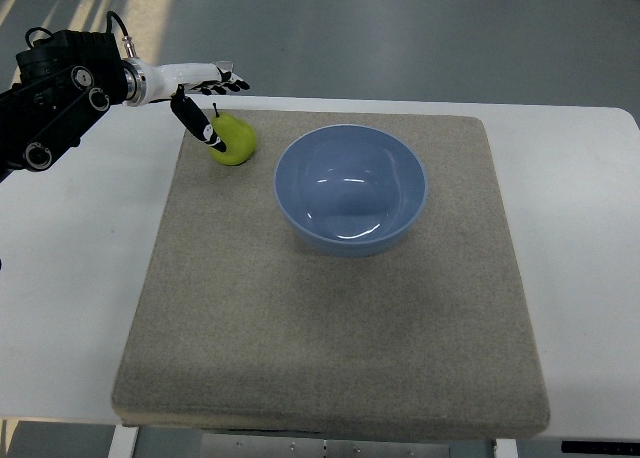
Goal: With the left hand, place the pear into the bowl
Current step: 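Close the left hand fingers around the green pear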
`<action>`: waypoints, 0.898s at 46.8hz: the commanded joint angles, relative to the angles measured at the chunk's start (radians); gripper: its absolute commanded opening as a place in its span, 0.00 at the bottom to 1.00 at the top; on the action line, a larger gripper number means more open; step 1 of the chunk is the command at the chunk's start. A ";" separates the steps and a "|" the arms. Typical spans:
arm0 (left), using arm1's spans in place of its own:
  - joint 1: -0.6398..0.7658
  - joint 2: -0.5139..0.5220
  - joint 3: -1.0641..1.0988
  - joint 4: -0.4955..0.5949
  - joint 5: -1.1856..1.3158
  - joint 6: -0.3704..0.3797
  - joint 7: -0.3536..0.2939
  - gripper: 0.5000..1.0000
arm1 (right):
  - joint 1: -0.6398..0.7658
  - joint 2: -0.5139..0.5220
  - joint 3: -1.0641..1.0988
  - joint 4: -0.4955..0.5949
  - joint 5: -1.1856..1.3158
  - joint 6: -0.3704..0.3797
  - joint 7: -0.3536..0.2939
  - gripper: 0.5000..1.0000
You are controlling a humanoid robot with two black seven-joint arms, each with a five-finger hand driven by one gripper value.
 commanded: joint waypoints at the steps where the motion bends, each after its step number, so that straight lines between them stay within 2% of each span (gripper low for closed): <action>1: 0.001 -0.002 0.019 -0.002 0.005 0.016 0.000 0.98 | 0.000 0.000 0.000 0.000 0.000 0.000 0.000 0.85; 14: 0.004 -0.017 0.067 -0.004 0.017 0.051 0.000 0.97 | 0.000 0.000 0.000 0.000 0.000 0.000 0.000 0.85; 25: 0.015 -0.029 0.141 -0.002 0.020 0.168 0.000 0.97 | 0.000 0.000 0.000 -0.001 0.000 0.000 0.000 0.85; 42: 0.026 -0.029 0.191 -0.001 0.068 0.192 0.000 0.97 | 0.000 0.000 0.000 0.000 0.000 0.000 0.000 0.85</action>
